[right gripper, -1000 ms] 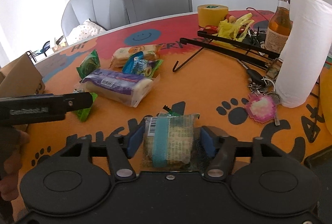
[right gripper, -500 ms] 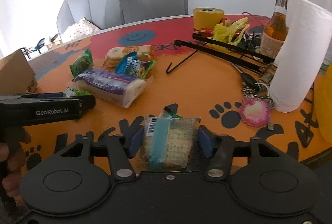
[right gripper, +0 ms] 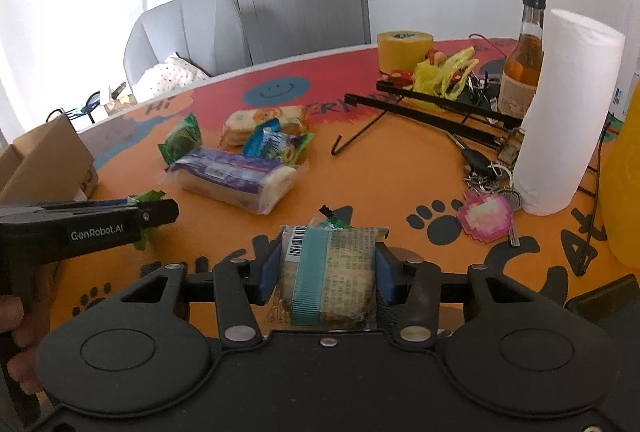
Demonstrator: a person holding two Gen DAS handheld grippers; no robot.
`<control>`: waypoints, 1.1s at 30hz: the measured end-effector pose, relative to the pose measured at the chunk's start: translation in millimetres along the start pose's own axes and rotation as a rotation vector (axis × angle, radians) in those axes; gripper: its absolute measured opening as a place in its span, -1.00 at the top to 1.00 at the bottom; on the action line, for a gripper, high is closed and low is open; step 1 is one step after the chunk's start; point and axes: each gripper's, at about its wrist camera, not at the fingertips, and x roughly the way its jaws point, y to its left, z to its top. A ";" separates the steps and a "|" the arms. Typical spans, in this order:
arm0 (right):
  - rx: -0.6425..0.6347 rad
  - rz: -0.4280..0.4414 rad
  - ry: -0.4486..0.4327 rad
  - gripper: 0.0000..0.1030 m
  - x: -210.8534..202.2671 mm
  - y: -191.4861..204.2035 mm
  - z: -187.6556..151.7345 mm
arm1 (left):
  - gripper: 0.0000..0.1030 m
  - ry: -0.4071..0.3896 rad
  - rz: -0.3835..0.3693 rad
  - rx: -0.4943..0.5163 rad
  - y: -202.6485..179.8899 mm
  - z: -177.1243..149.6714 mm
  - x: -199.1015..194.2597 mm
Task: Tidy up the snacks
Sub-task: 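Carry both snacks into the cardboard box and open both grippers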
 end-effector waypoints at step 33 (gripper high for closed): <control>-0.077 0.157 -0.158 0.10 -47.2 70.5 34.6 | 0.47 -0.187 0.005 -0.038 30.2 17.8 -114.4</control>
